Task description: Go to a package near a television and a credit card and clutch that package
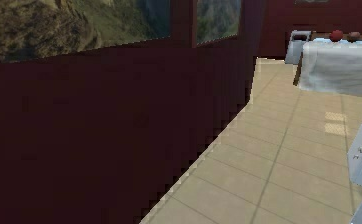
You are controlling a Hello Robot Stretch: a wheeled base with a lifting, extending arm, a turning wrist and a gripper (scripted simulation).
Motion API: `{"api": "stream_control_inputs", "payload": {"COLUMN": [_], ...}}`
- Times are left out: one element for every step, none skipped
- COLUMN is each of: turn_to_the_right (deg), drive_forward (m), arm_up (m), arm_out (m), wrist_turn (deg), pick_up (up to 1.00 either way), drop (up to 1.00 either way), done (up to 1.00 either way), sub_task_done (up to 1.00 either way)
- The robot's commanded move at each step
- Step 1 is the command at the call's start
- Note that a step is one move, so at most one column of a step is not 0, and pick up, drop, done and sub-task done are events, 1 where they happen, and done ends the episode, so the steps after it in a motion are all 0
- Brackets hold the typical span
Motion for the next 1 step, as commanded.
{"api": "stream_control_inputs", "payload": {"turn_to_the_right": [0.0], "drive_forward": [0.00], "arm_up": [0.00], "arm_out": [0.00], "wrist_turn": [45.0], "pick_up": [0.00], "drop": [0.00], "done": [0.00], "sub_task_done": [0.00]}}
